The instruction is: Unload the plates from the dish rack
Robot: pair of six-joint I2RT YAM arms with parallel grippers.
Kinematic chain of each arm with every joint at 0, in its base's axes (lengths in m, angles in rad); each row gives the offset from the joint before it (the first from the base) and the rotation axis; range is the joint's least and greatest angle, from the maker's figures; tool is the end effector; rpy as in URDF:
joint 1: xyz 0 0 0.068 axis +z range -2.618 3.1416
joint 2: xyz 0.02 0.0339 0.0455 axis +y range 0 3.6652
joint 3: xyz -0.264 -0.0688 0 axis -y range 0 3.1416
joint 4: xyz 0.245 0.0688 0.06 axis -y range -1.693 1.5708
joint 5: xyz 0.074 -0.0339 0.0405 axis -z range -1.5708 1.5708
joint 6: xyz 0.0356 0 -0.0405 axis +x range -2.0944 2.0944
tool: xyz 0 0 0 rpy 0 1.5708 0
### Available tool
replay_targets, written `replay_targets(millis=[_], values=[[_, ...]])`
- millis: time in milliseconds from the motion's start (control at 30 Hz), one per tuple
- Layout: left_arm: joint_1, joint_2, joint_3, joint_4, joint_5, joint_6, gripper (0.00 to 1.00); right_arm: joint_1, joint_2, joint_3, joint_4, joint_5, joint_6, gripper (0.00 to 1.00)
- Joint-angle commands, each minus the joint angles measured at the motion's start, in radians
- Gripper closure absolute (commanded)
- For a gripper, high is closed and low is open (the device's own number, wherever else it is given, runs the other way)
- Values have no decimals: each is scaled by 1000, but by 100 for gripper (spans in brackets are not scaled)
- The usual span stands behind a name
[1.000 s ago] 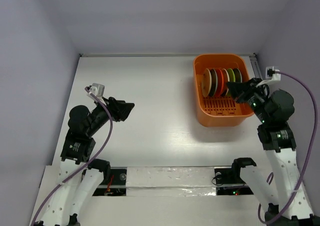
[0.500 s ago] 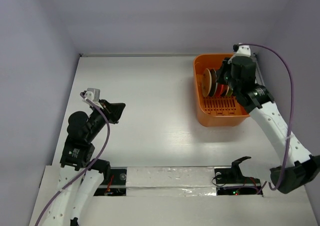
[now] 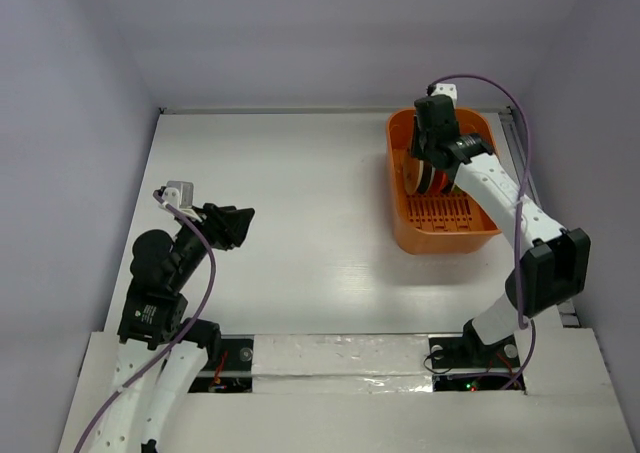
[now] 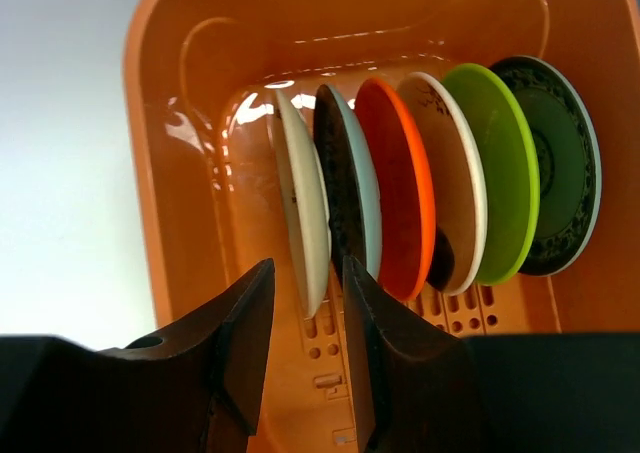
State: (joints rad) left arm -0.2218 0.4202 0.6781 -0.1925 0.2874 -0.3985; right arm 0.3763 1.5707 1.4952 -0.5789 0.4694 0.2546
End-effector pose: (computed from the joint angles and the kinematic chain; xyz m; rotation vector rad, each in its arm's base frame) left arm 0.1036 -0.0337 0.3488 0.1006 1.5471 -0.7104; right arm 0.3339 0.1146 0.3545 0.1214 2.1454 -0.1585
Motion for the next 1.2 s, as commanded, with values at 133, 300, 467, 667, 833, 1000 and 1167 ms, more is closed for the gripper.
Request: replay_targets(millis=[133, 300, 467, 667, 833, 1000, 1167], values=[[-2, -8, -11, 33, 12, -2, 52, 6, 95, 126, -38, 71, -20, 61], [-2, -17, -11, 34, 13, 0, 52, 6, 186, 171, -39, 107, -14, 65], [-2, -23, -9, 36, 21, 1, 51, 6, 230, 186, -45, 130, -15, 68], [-2, -20, -9, 38, 24, 3, 50, 6, 250, 185, -39, 143, -18, 72], [-2, -21, -8, 38, 25, 4, 49, 6, 244, 186, -35, 149, -38, 76], [-2, -24, -6, 36, 25, 6, 49, 6, 273, 189, -44, 167, -44, 78], [-2, -26, -5, 36, 27, 9, 48, 6, 279, 188, -30, 173, -49, 80]])
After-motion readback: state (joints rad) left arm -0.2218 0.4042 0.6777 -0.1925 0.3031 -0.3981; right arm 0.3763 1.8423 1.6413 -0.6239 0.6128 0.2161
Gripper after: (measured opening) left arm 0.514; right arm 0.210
